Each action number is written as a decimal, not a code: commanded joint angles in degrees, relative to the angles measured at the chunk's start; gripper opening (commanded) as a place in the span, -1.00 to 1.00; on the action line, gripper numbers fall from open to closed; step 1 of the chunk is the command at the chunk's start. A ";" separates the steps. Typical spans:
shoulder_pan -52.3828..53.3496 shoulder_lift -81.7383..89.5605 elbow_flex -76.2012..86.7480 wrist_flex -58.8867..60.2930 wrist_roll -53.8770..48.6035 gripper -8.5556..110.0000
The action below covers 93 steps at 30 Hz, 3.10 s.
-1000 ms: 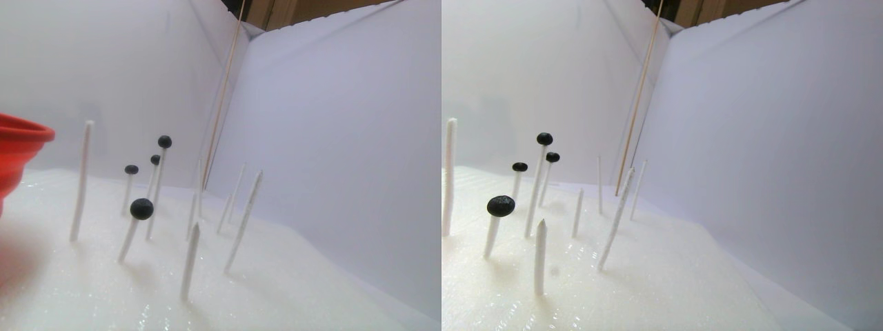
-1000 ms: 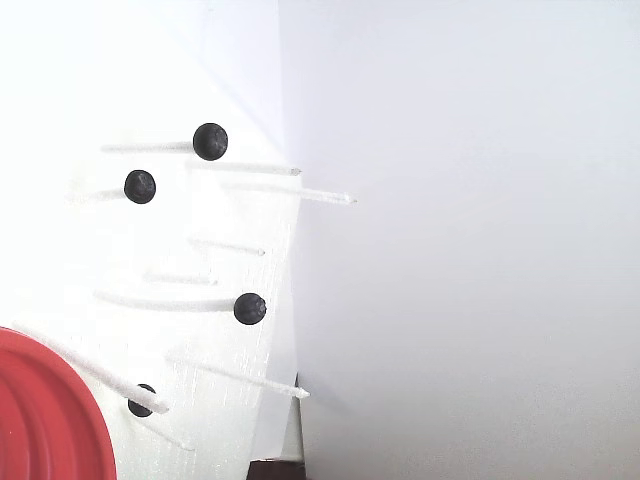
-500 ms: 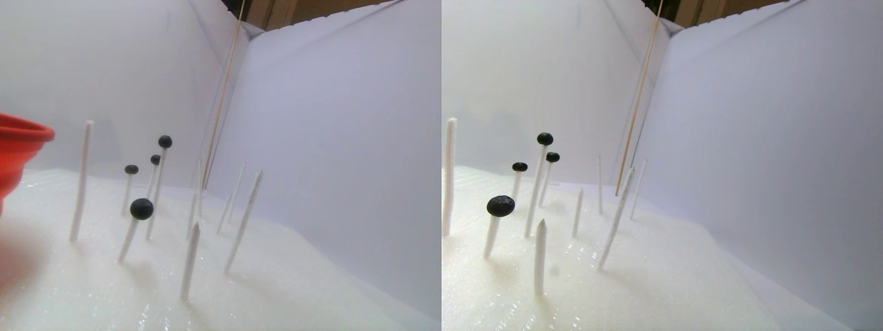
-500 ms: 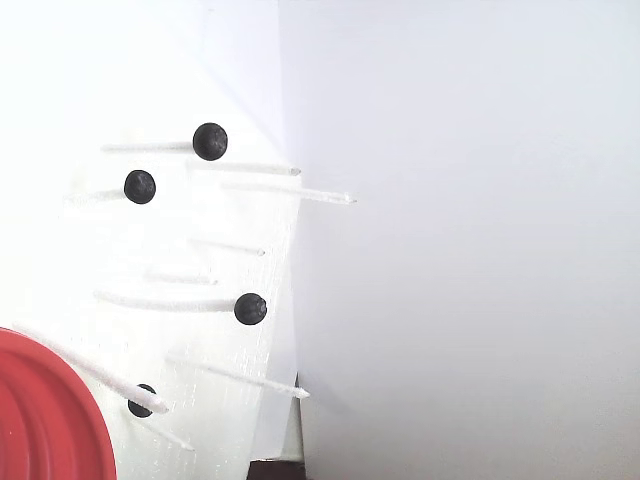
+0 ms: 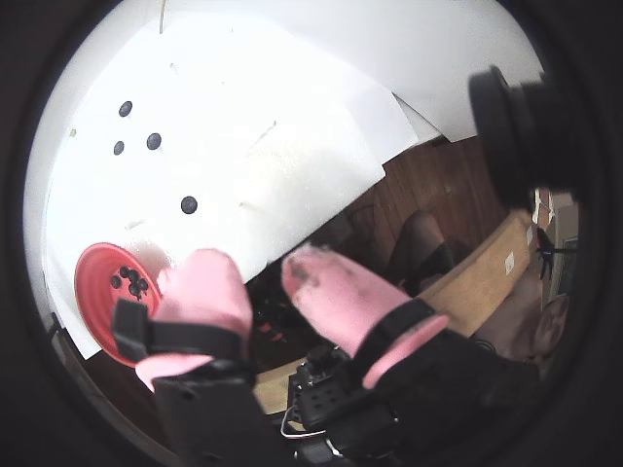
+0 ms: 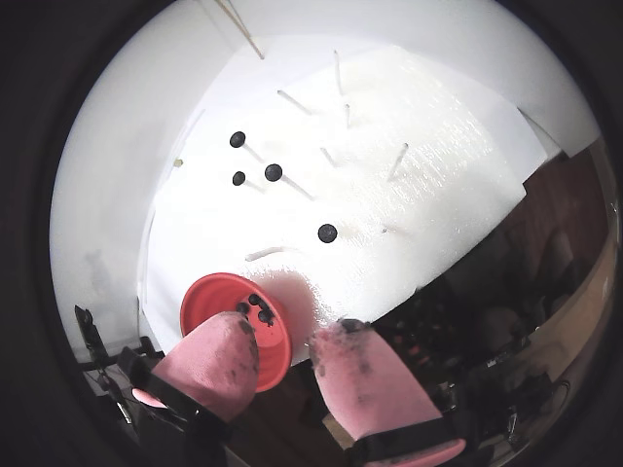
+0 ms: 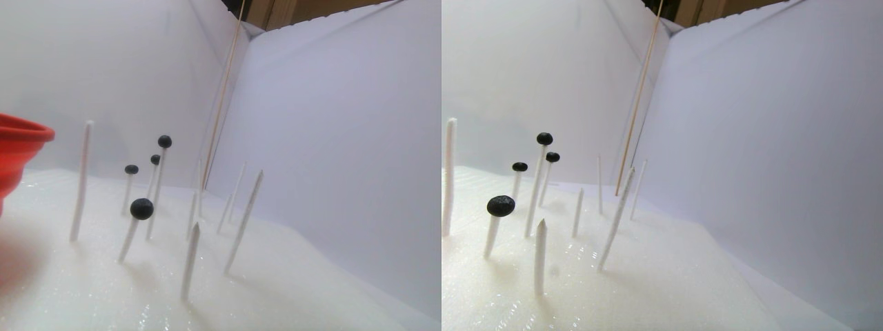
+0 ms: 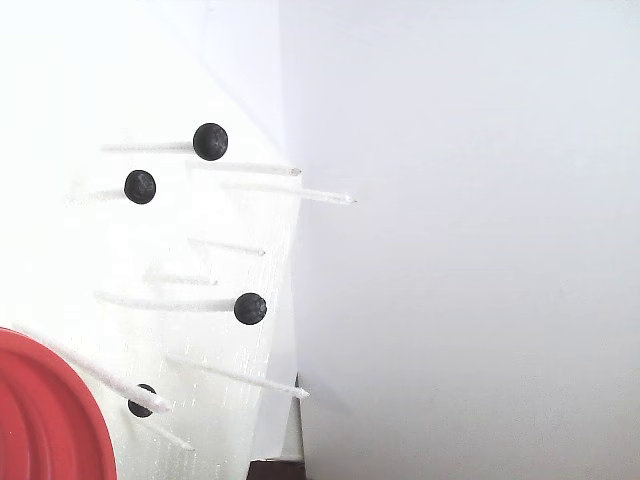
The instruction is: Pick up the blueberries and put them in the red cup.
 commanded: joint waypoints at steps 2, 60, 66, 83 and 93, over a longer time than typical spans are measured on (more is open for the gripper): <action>0.70 -1.41 0.97 -3.78 -4.22 -0.66; -3.60 -21.36 11.69 -33.13 -15.38 -0.60; -4.13 -24.61 12.92 -36.74 -16.17 -0.60; -5.19 -35.16 13.01 -47.81 -18.19 -0.58; -6.59 -39.46 12.92 -52.21 -18.90 -0.55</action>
